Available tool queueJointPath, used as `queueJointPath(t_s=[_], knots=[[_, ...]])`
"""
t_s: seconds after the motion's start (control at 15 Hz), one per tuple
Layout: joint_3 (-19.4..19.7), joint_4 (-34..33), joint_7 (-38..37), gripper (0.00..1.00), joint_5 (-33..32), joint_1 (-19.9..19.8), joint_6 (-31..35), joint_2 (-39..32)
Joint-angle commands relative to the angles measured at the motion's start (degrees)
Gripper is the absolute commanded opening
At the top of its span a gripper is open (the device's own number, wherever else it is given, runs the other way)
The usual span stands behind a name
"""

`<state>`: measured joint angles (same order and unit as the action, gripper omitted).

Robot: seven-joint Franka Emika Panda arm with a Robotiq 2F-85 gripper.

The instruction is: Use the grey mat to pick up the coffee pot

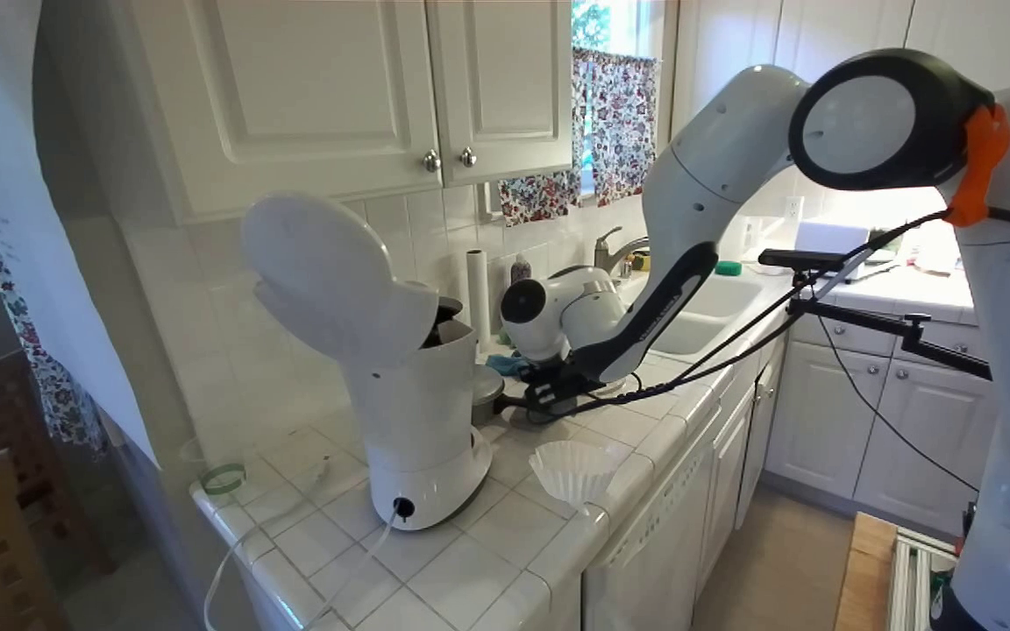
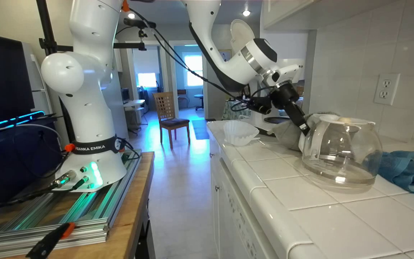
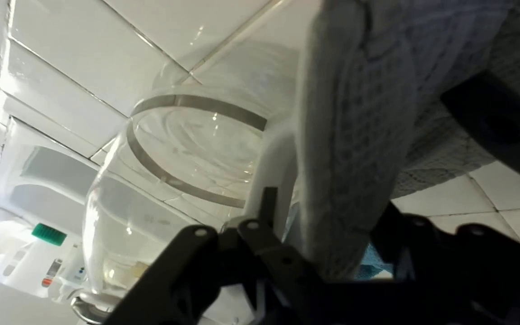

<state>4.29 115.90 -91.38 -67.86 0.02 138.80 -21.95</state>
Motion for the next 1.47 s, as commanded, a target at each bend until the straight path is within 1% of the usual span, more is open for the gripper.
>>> queueJointPath(t_s=[0.0, 0.13, 0.27, 0.4, 0.6, 0.8, 1.0, 1.13, 1.4], knots=[[0.41, -1.98, -1.29, 0.19, -0.75, 0.13, -0.17, -1.76], [0.51, -2.11, -1.49, 0.06, -0.8, 0.19, -0.3, -1.86], [0.62, -2.28, -1.94, 0.06, -0.9, 0.26, -0.38, -1.92], [0.85, -2.23, -3.34, 0.0, -1.42, 0.51, -0.55, -1.68], [1.27, -2.07, -6.74, 0.0, -3.1, 1.31, -1.68, -0.81], [1.37, -2.27, -11.7, 0.0, -6.01, 2.25, -4.77, -0.46], [0.69, -2.34, -15.95, 0.0, -9.27, 3.36, -10.01, -0.01], [0.11, -2.51, -17.81, 0.0, -10.83, 4.23, -14.78, -0.01], [-1.35, -2.65, -18.33, 0.0, -11.29, 4.95, -21.98, -0.25]])
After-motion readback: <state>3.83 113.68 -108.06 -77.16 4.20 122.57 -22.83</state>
